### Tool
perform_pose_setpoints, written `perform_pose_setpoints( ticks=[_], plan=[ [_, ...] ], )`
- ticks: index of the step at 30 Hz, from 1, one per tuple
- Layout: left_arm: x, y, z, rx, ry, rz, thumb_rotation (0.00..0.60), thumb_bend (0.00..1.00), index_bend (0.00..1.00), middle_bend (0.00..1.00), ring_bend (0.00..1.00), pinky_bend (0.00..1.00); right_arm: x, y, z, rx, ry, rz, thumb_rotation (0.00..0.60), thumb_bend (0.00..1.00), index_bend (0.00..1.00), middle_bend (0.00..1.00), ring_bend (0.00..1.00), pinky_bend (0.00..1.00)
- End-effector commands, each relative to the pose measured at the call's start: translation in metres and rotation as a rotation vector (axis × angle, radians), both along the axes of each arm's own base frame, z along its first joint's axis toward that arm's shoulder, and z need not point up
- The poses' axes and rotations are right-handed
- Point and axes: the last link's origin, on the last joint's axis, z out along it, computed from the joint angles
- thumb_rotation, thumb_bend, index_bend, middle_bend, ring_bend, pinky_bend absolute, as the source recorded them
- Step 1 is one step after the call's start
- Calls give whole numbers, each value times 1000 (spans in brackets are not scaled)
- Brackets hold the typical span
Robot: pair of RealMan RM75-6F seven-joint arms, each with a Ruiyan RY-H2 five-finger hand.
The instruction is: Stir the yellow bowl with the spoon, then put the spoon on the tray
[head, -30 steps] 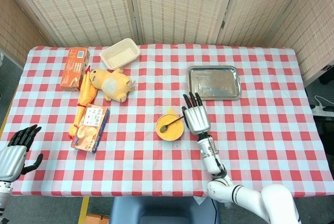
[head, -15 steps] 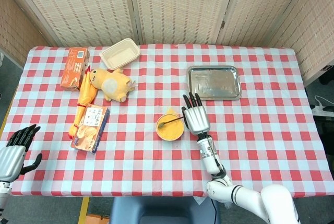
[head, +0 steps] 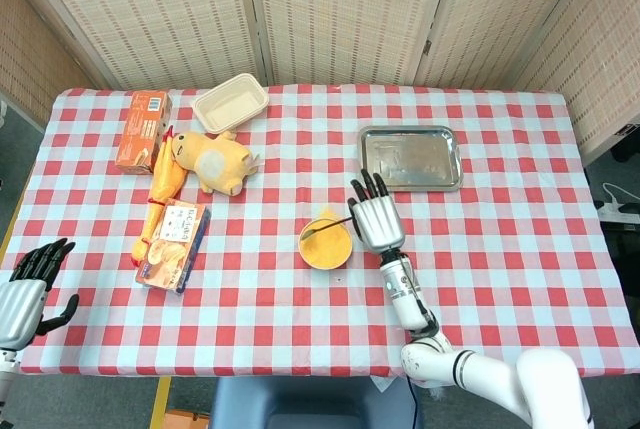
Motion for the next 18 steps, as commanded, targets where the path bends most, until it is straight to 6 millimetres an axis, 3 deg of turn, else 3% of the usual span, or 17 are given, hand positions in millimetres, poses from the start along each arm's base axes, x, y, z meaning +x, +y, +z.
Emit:
perform_pose_setpoints(
  ticks=[1, 8, 18],
  plan=[
    [1, -1, 0, -3, 0, -2, 600, 447, 0, 0, 0, 74, 6, -6, 16, 6, 113, 39, 600, 842, 929, 217, 0, 137],
    [2, -2, -1, -9, -1, -12, 600, 448, 0, 0, 0, 74, 19, -8, 22, 23, 272, 88, 600, 849, 944, 217, 0, 137],
    [3, -6, 3, 0, -11, -26, 600, 447, 0, 0, 0, 74, 19, -9, 0, 45, 336, 56, 600, 861, 950, 220, 0, 137]
  ],
)
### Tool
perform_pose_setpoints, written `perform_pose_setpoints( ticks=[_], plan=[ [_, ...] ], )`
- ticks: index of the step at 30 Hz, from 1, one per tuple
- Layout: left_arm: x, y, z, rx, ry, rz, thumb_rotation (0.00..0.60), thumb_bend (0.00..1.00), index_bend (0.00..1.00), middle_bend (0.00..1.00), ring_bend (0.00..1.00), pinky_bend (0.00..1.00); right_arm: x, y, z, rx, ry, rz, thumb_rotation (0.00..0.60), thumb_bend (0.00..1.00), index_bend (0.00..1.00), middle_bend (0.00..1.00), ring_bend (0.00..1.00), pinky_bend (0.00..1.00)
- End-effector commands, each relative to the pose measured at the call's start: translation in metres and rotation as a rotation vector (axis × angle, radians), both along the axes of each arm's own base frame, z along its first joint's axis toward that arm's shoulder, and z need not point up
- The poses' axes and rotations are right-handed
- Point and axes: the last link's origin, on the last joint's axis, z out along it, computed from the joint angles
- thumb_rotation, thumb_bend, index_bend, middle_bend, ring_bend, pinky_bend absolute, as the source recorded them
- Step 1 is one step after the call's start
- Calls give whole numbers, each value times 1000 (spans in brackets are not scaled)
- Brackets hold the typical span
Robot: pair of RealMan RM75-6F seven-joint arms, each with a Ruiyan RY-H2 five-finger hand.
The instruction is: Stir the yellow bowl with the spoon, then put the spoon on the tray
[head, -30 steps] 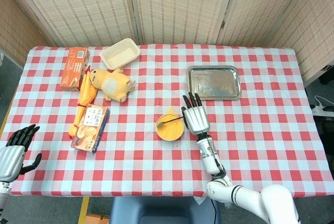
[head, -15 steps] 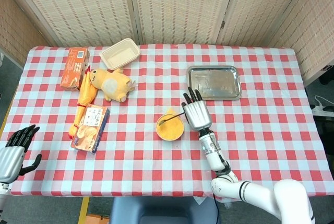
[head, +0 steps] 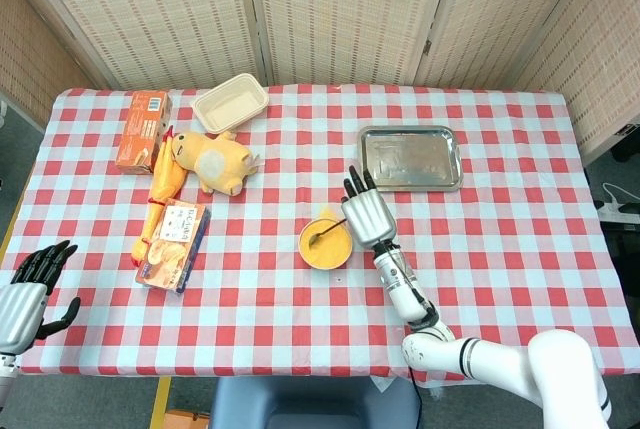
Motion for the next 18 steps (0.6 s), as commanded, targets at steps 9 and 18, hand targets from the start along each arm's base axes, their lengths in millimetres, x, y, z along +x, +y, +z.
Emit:
perform_pose_setpoints(
  ticks=[9, 18],
  plan=[
    [-3, 0, 1, 5, 3, 15, 600, 449, 0, 0, 0, 74, -4, 17, 2, 81, 19, -18, 600, 866, 958, 225, 8, 138],
    [-2, 1, -2, -2, 12, 19, 600, 448, 0, 0, 0, 74, -1, 17, 18, 23, -22, -26, 600, 866, 968, 224, 8, 138]
  ],
)
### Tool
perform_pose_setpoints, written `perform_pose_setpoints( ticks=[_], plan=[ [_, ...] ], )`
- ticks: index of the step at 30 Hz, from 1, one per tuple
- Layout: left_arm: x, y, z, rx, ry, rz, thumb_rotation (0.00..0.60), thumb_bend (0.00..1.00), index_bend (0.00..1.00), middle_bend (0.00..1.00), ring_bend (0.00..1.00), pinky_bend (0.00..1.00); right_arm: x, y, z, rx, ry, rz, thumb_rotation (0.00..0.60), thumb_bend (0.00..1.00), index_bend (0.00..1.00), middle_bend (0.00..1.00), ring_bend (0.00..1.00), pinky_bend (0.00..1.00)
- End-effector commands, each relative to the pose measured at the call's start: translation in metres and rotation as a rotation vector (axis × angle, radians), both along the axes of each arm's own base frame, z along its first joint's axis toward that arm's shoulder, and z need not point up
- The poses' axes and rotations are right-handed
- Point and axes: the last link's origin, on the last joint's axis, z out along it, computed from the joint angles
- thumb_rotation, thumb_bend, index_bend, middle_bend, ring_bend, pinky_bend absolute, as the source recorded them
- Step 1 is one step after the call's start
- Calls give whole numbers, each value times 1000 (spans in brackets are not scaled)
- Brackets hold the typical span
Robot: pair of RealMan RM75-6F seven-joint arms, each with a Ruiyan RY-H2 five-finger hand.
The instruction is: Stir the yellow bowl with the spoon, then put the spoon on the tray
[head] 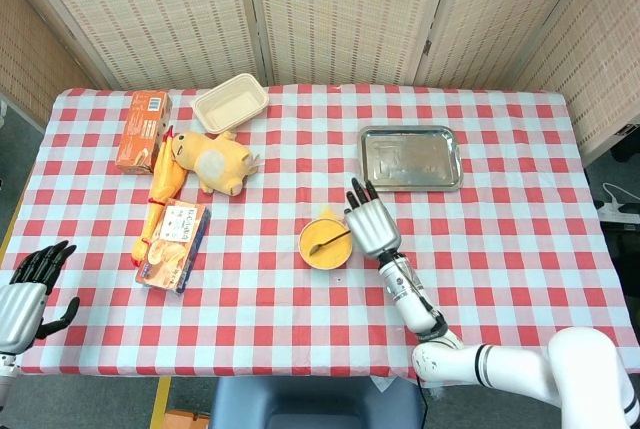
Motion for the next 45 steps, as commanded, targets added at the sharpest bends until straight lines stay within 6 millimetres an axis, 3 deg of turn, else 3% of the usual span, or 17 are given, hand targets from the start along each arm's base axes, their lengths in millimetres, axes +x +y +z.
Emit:
perform_pose_setpoints(
  ticks=[1, 5, 16, 32, 39, 45],
  plan=[
    [0, 1, 0, -2, 0, 2, 600, 448, 0, 0, 0, 74, 4, -4, 2, -57, -40, 3, 600, 866, 968, 224, 8, 138],
    [-2, 3, 0, -6, -1, 9, 600, 448, 0, 0, 0, 74, 5, -12, -4, -127, -66, 17, 600, 868, 973, 224, 8, 139],
    [-4, 6, 0, -6, 0, 20, 600, 448, 0, 0, 0, 74, 0, -21, -31, -74, -32, -18, 600, 869, 973, 224, 8, 139],
    [-1, 5, -5, -1, 26, 12, 600, 448, 0, 0, 0, 74, -10, -6, 3, -46, -21, -33, 600, 873, 998, 224, 8, 145],
    [-1, 5, -3, 19, 20, 16, 600, 448, 0, 0, 0, 74, -8, -9, 2, -110, -69, 4, 600, 873, 987, 224, 8, 155],
    [-2, 5, -1, 30, 24, 23, 600, 447, 0, 0, 0, 74, -15, 4, 3, -65, -71, 20, 600, 873, 989, 224, 8, 158]
  ],
)
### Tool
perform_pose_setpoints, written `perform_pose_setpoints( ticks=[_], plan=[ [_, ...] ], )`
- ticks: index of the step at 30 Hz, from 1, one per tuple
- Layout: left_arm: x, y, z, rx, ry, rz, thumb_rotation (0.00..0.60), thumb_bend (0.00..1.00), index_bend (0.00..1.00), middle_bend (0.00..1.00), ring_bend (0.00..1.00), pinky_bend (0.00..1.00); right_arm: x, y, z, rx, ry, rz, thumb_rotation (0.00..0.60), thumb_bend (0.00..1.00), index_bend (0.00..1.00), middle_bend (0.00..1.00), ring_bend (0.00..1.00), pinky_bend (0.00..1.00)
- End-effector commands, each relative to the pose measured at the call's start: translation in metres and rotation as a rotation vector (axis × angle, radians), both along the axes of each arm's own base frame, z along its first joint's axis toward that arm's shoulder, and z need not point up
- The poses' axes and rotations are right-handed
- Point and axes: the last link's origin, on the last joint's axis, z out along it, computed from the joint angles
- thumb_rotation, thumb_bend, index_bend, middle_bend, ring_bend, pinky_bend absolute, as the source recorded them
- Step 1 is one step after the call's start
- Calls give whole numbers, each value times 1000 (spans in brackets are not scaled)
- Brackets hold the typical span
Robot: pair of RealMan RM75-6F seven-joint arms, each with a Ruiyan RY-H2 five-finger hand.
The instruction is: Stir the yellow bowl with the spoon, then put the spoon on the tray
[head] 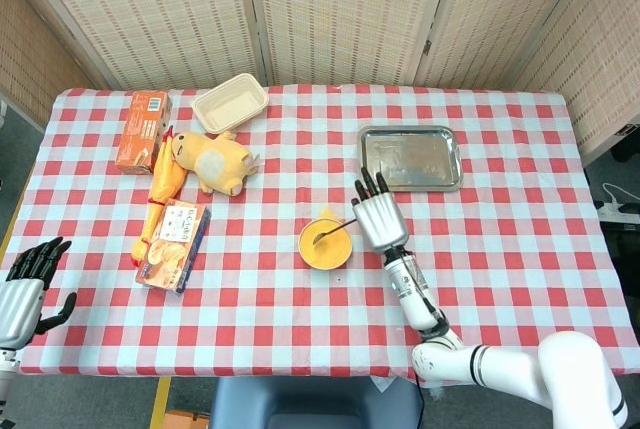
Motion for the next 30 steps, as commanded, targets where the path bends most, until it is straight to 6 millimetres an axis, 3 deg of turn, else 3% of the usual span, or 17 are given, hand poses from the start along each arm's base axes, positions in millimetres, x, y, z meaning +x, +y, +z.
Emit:
perform_pose_setpoints(
  ticks=[1, 16, 22, 30],
  plan=[
    [0, 0, -1, -4, 6, 0, 600, 447, 0, 0, 0, 74, -7, 9, 2, 30, 14, 2, 600, 873, 990, 224, 8, 158],
    [1, 1, -6, -19, 20, 2, 600, 447, 0, 0, 0, 74, -16, 17, 2, 76, 48, -26, 600, 873, 1000, 224, 8, 158],
    [-2, 3, -4, -17, 14, 11, 600, 446, 0, 0, 0, 74, -7, -4, -15, -2, 57, -69, 600, 873, 1000, 225, 20, 161],
    [-2, 2, -3, -17, 12, 6, 600, 447, 0, 0, 0, 74, -2, -9, -20, -26, 10, -69, 600, 873, 1000, 225, 20, 163]
  ],
)
